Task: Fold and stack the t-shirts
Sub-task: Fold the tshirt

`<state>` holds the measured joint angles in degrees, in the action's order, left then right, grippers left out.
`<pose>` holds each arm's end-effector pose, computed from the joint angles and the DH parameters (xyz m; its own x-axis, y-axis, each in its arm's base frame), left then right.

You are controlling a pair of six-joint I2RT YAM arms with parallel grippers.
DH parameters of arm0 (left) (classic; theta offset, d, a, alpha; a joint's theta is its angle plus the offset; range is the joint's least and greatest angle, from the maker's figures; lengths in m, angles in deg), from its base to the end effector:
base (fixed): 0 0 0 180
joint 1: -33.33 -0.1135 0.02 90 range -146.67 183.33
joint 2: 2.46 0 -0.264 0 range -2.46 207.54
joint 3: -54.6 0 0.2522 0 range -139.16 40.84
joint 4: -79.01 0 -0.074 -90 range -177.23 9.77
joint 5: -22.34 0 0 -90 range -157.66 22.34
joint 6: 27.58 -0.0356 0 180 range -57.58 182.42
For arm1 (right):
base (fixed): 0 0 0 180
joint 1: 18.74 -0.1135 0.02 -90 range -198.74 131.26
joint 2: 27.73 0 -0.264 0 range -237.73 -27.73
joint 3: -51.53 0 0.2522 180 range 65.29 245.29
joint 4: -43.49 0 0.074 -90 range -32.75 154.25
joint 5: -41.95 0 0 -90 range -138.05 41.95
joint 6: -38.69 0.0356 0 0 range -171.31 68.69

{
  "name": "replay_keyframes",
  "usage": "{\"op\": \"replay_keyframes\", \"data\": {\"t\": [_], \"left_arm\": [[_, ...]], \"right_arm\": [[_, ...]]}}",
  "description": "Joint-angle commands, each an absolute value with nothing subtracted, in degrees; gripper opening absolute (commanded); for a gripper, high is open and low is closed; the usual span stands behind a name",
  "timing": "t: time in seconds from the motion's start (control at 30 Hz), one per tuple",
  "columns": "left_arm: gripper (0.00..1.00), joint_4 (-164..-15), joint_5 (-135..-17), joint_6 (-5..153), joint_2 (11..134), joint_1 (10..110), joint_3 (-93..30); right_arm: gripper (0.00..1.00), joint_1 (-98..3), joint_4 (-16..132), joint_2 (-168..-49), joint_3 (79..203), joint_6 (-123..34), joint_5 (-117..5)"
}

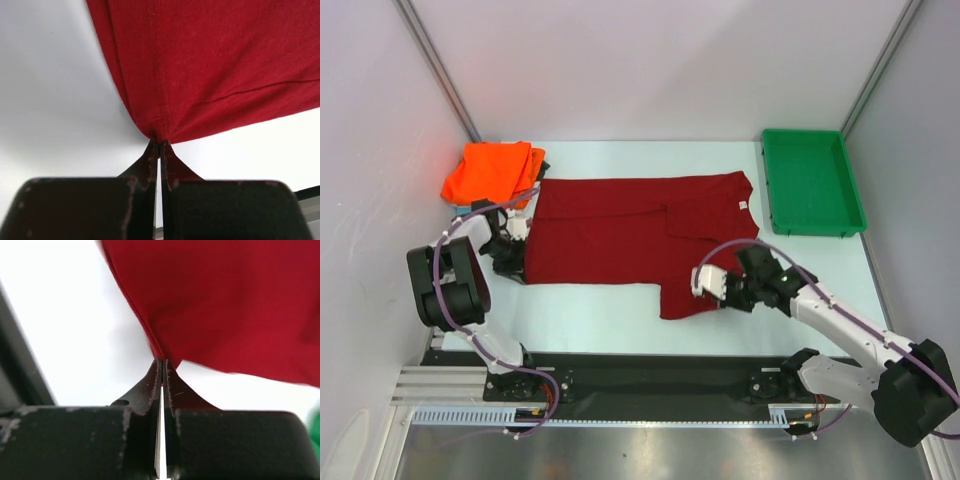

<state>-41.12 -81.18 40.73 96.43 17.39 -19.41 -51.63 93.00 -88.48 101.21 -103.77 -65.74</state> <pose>0.2903 0.0743 0.1601 -0.9808 0.0936 -0.1711 0.1249 0.9752 -0.1825 0.1549 0.1131 0.2014 0.0639 -0.8583 -0.5092 -0.9716 0.0630 -0.2282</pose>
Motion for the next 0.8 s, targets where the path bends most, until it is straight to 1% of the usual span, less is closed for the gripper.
{"op": "replay_keyframes", "data": {"t": [0.0,0.17,0.3,0.53,0.77], "left_arm": [[0.00,-41.1,-79.5,37.6,91.2,17.2,-22.2],[0.00,-39.0,-81.1,36.2,90.5,17.2,-25.9],[0.00,-37.3,-82.5,36.1,90.7,18.0,-29.4],[0.00,-34.9,-84.2,35.9,92.7,19.5,-36.0],[0.00,-32.5,-84.4,35.5,96.2,21.7,-41.5]], "right_arm": [[0.00,-48.5,93.0,-87.0,109.6,-99.1,-67.8],[0.00,-44.7,94.2,-86.9,117.2,-97.8,-67.6],[0.00,-42.6,94.3,-87.1,120.6,-96.7,-67.3],[0.00,-38.6,91.9,-88.3,124.6,-96.5,-66.6],[0.00,-37.4,89.9,-91.3,128.3,-96.7,-66.3]]}}
